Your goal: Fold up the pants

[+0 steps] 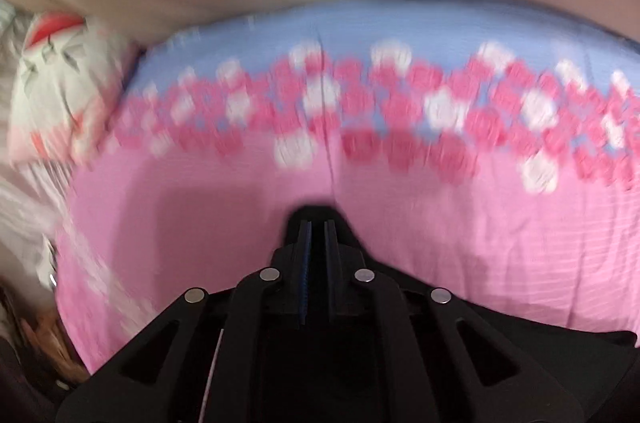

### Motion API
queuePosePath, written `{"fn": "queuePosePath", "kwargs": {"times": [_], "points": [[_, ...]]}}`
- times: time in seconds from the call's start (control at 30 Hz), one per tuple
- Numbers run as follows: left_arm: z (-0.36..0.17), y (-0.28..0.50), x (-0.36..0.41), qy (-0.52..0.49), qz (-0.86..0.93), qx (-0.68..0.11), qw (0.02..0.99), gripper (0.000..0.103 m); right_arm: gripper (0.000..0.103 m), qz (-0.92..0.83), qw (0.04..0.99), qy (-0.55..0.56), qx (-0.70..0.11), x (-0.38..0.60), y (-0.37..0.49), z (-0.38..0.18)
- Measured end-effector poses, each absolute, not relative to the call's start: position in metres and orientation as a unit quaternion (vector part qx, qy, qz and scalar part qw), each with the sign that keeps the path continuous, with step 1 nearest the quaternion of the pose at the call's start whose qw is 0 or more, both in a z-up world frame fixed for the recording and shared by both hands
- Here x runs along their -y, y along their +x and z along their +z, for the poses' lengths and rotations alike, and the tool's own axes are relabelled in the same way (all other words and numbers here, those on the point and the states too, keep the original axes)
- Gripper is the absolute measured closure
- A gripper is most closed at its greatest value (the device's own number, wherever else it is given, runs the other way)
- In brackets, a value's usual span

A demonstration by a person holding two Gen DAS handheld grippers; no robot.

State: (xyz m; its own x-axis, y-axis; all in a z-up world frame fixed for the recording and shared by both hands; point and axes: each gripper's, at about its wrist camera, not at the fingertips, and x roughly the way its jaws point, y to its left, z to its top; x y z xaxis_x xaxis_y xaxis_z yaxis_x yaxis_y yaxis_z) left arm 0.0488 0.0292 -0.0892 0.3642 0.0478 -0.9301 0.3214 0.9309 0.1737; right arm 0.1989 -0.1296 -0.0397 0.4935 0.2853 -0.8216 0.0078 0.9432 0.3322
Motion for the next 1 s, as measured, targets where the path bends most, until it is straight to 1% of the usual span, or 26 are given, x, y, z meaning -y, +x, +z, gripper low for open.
{"fn": "queuePosePath", "kwargs": {"times": [0.03, 0.07, 0.13, 0.2, 0.27, 0.3, 0.37, 0.47, 0.53, 0.57, 0.6, 0.63, 0.7, 0.77, 0.83, 0.87, 0.9, 1.0], "points": [[-0.088, 0.049, -0.032, 0.164, -0.081, -0.557, 0.810, 0.005, 0.093, 0.081, 0.861, 0.163, -0.474, 0.136, 0.188, -0.025], [-0.088, 0.050, -0.034, 0.162, -0.078, -0.557, 0.811, 0.005, 0.093, 0.077, 0.868, 0.174, -0.459, 0.146, 0.168, -0.013], [-0.084, 0.051, -0.040, 0.152, -0.076, -0.557, 0.813, 0.005, 0.093, 0.065, 0.868, 0.184, -0.457, 0.159, 0.138, -0.009], [-0.081, 0.052, -0.044, 0.142, -0.073, -0.559, 0.814, 0.005, 0.093, 0.050, 0.865, 0.174, -0.469, 0.173, 0.104, -0.019], [-0.077, 0.052, -0.046, 0.136, -0.072, -0.558, 0.815, 0.005, 0.095, 0.010, 0.839, 0.154, -0.522, 0.192, 0.082, -0.053], [-0.076, 0.053, -0.044, 0.136, -0.071, -0.558, 0.815, 0.005, 0.098, -0.001, 0.828, 0.177, -0.533, 0.206, 0.071, -0.063], [-0.075, 0.053, -0.036, 0.142, -0.072, -0.556, 0.815, 0.005, 0.093, -0.005, 0.831, 0.240, -0.501, 0.233, 0.041, -0.048], [-0.070, 0.049, -0.020, 0.160, -0.077, -0.549, 0.816, 0.005, 0.093, -0.013, 0.858, 0.212, -0.468, 0.245, 0.005, -0.025], [-0.066, 0.046, -0.006, 0.169, -0.087, -0.544, 0.817, 0.005, 0.093, -0.043, 0.852, 0.166, -0.494, 0.259, -0.017, -0.037], [-0.065, 0.045, 0.001, 0.172, -0.093, -0.541, 0.818, 0.005, 0.097, -0.059, 0.842, 0.159, -0.512, 0.267, -0.026, -0.051], [-0.065, 0.043, 0.009, 0.178, -0.097, -0.539, 0.818, 0.005, 0.096, -0.071, 0.831, 0.178, -0.522, 0.281, -0.039, -0.062], [-0.064, 0.041, 0.019, 0.185, -0.103, -0.537, 0.817, 0.005, 0.096, -0.070, 0.831, 0.214, -0.509, 0.292, -0.053, -0.059], [-0.063, 0.038, 0.035, 0.202, -0.110, -0.532, 0.815, 0.005, 0.093, -0.087, 0.838, 0.244, -0.480, 0.306, -0.080, -0.044], [-0.058, 0.033, 0.054, 0.215, -0.121, -0.522, 0.816, 0.005, 0.096, -0.085, 0.843, 0.239, -0.475, 0.308, -0.092, -0.045], [-0.059, 0.029, 0.070, 0.221, -0.131, -0.522, 0.813, 0.005, 0.096, -0.087, 0.829, 0.228, -0.503, 0.314, -0.099, -0.069], [-0.059, 0.028, 0.078, 0.224, -0.135, -0.522, 0.812, 0.005, 0.096, -0.086, 0.827, 0.234, -0.504, 0.313, -0.100, -0.072], [-0.058, 0.026, 0.087, 0.229, -0.141, -0.522, 0.809, 0.005, 0.096, -0.087, 0.829, 0.252, -0.492, 0.318, -0.105, -0.068], [-0.055, 0.019, 0.103, 0.244, -0.151, -0.516, 0.807, 0.005, 0.094, -0.086, 0.845, 0.252, -0.463, 0.317, -0.110, -0.046]]}}
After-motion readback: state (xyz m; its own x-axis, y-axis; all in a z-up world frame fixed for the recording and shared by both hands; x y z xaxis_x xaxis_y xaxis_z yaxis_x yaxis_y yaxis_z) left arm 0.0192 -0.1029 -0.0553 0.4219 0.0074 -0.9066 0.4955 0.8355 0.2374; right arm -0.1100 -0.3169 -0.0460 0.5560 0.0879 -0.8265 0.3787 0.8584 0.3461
